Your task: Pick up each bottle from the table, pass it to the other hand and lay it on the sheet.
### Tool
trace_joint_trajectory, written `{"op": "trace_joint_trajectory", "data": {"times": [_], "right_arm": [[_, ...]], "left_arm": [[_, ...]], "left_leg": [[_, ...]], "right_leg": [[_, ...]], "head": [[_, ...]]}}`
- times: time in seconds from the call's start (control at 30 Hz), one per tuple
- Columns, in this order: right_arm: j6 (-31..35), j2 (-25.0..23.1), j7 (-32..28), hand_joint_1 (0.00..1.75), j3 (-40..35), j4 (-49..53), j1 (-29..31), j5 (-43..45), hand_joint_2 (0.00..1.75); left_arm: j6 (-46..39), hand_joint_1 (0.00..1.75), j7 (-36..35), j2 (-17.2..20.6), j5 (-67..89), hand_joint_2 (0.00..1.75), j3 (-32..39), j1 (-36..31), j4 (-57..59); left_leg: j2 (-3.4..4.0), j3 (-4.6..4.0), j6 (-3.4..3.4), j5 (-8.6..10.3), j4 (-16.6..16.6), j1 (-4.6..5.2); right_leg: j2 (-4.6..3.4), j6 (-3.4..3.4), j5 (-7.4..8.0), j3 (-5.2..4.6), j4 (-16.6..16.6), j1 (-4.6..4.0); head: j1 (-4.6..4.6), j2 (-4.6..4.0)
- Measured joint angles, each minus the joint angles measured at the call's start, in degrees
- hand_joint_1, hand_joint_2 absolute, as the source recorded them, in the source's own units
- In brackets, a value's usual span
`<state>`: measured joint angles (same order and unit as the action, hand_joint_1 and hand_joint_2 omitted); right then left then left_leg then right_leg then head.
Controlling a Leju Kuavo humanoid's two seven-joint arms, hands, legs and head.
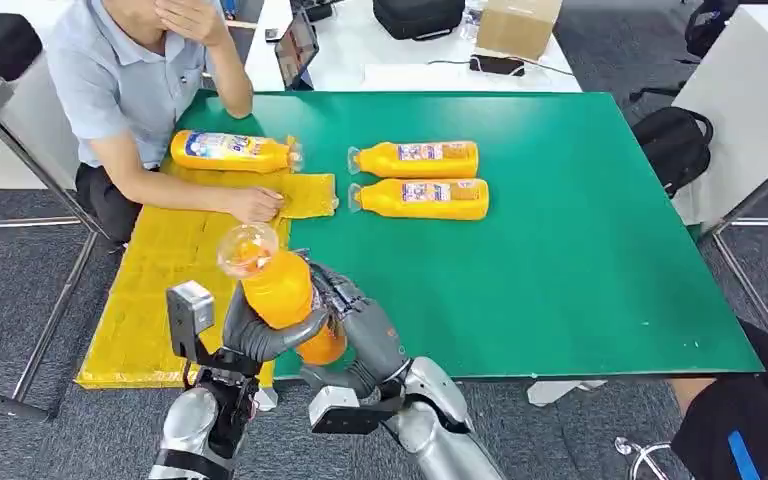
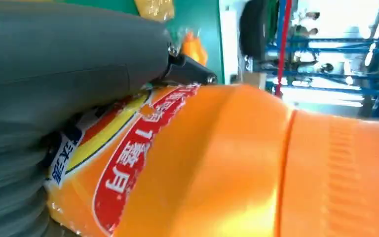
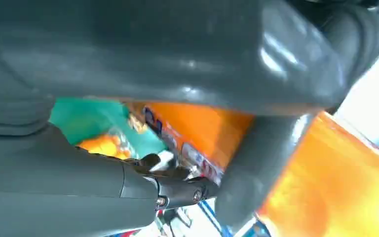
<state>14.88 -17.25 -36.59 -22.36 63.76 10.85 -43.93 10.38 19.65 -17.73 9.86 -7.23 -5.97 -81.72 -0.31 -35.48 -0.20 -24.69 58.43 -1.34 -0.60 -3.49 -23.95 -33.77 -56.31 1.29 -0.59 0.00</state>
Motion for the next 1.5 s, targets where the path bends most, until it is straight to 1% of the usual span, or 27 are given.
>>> {"op": "trace_joint_trajectory", "data": {"times": [0.03,0.1,0.13,0.17,0.2,0.3,0.4,0.6,0.73,0.9,1.0,1.03,1.1,1.2,1.33,1.4,1.5], "right_arm": [[0.32,0.00,-0.90,0.00,-0.04,1.07,-0.45,-0.38,0.00],[1.27,-0.88,-1.40,0.00,-1.10,4.39,-1.39,-1.95,0.00],[1.53,-0.79,-1.35,0.00,-1.51,5.38,-1.49,-2.80,0.00],[1.99,-0.77,-1.25,0.00,-1.79,6.55,-1.93,-3.43,0.00],[2.34,-0.76,-1.11,0.00,-1.79,7.30,-2.13,-4.04,0.00],[2.69,-0.72,-0.94,0.00,-2.51,8.96,-2.21,-4.44,0.00],[2.69,-0.63,-0.87,0.00,-2.78,9.83,-2.27,-4.24,0.00],[2.73,-0.52,-0.90,0.00,-3.32,10.73,-2.28,-3.50,0.00],[2.62,-0.50,-1.27,0.00,-3.32,10.75,-2.27,-1.44,0.00],[2.51,-0.50,-1.42,0.00,-3.32,10.75,-2.27,-0.76,0.00],[2.51,-0.44,-1.46,0.00,-3.48,11.23,-2.28,0.05,0.00],[2.69,-0.29,-1.49,0.00,-3.93,11.88,-2.27,1.07,0.00],[2.71,-0.17,-1.49,0.00,-4.46,12.59,-2.26,2.04,0.00],[2.06,0.35,-1.49,0.00,-6.84,15.77,-2.22,4.13,0.00],[0.48,0.92,-1.49,0.00,-9.35,18.66,-2.14,5.27,0.00],[0.04,1.18,-1.49,0.00,-10.43,19.45,-1.99,6.03,0.00],[0.00,1.42,-1.49,0.00,-11.59,19.62,-1.72,7.21,0.00]], "left_arm": [[-2.59,1.75,-0.56,-0.02,2.87,1.75,0.60,-0.62,-0.13],[-6.80,1.75,-2.87,0.00,9.12,1.75,3.09,-1.67,0.09],[-6.99,1.75,-3.28,0.00,10.62,1.75,4.29,-2.10,-0.02],[-7.16,1.75,-3.54,-0.09,11.99,1.75,5.20,-2.77,-0.11],[-7.60,1.75,-3.52,-0.09,13.64,1.75,5.79,-3.36,-0.15],[-9.22,1.75,-3.39,-0.20,19.01,1.75,7.67,-4.90,-0.66],[-9.31,1.75,-3.39,-0.33,20.10,1.75,8.70,-5.89,-0.92],[-10.14,1.75,-3.17,-0.37,23.27,1.75,9.59,-6.92,-1.03],[-8.35,1.75,-2.95,-0.57,23.38,1.75,9.99,-8.76,-0.37],[-9.31,1.75,-2.03,-0.72,24.98,1.75,9.62,-9.95,0.07],[-12.66,1.75,-2.52,-0.63,32.27,1.75,8.67,-10.49,0.07],[-14.61,1.75,-3.90,-0.48,38.42,1.75,7.96,-10.95,0.19],[-15.69,1.75,-5.25,-0.20,43.12,1.75,7.36,-11.81,0.77],[-19.48,1.75,-10.20,1.53,54.81,1.75,6.49,-16.05,7.19],[-23.73,1.75,-13.93,4.06,64.64,1.75,7.01,-21.54,18.29],[-24.32,1.75,-17.56,5.62,72.00,1.75,7.21,-24.73,25.74],[-23.56,1.75,-19.04,7.28,74.92,1.75,7.56,-28.04,34.83]], "left_leg": [[-0.01,0.02,0.00,0.00,0.00,0.00],[0.21,0.05,0.00,-0.01,0.00,-0.01],[0.18,0.02,-0.03,0.02,0.00,-0.01],[0.04,-0.01,-0.03,0.09,0.00,-0.04],[-0.09,-0.03,-0.03,0.08,0.00,-0.05],[-0.03,-0.04,-0.02,0.08,0.00,-0.04],[-0.01,-0.05,-0.02,0.08,0.00,-0.02],[0.00,-0.04,-0.02,0.08,0.00,-0.02],[-0.01,-0.04,-0.02,0.08,0.00,-0.02],[0.00,-0.04,-0.02,0.08,0.00,-0.02],[-0.01,-0.05,-0.02,0.08,0.01,-0.02],[-0.01,-0.05,-0.02,0.08,0.01,-0.02],[-0.01,-0.05,-0.02,0.08,0.01,-0.02],[-0.02,-0.04,-0.02,0.09,0.00,-0.02],[0.01,0.00,-0.06,0.14,0.00,-0.02],[0.00,0.00,-0.06,0.15,0.00,-0.02],[0.00,-0.01,-0.06,0.16,0.00,-0.02]], "right_leg": [[-0.01,0.00,0.00,0.02,0.00,0.00],[-0.17,0.01,0.01,-0.12,-0.02,-0.02],[-0.16,0.00,0.02,-0.14,-0.04,-0.02],[-0.09,0.02,-0.01,-0.08,-0.07,-0.03],[0.07,0.02,-0.03,-0.07,-0.07,-0.04],[0.04,0.02,-0.02,-0.07,-0.08,-0.03],[0.04,0.02,-0.01,-0.06,-0.07,-0.01],[0.04,0.01,-0.01,-0.08,-0.07,-0.01],[0.05,0.01,-0.01,-0.08,-0.08,-0.02],[0.03,0.01,-0.01,-0.08,-0.07,-0.01],[0.04,0.01,-0.01,-0.08,-0.07,-0.01],[0.04,0.01,-0.01,-0.09,-0.07,-0.01],[0.04,0.01,-0.01,-0.09,-0.07,-0.01],[0.04,0.02,0.00,-0.08,-0.09,-0.02],[0.02,0.02,0.01,-0.08,-0.13,-0.02],[0.02,0.02,0.01,-0.08,-0.16,-0.02],[0.03,0.01,0.01,-0.07,-0.18,-0.02]], "head": [[-0.04,0.00],[0.00,0.00],[0.22,0.00],[0.04,0.00],[0.09,0.00],[0.11,0.00],[0.13,0.00],[0.13,0.00],[0.11,0.00],[0.13,0.00],[0.13,0.00],[0.13,0.00],[0.13,0.00],[0.13,0.00],[0.13,0.00],[0.13,0.00],[0.13,0.00]]}}
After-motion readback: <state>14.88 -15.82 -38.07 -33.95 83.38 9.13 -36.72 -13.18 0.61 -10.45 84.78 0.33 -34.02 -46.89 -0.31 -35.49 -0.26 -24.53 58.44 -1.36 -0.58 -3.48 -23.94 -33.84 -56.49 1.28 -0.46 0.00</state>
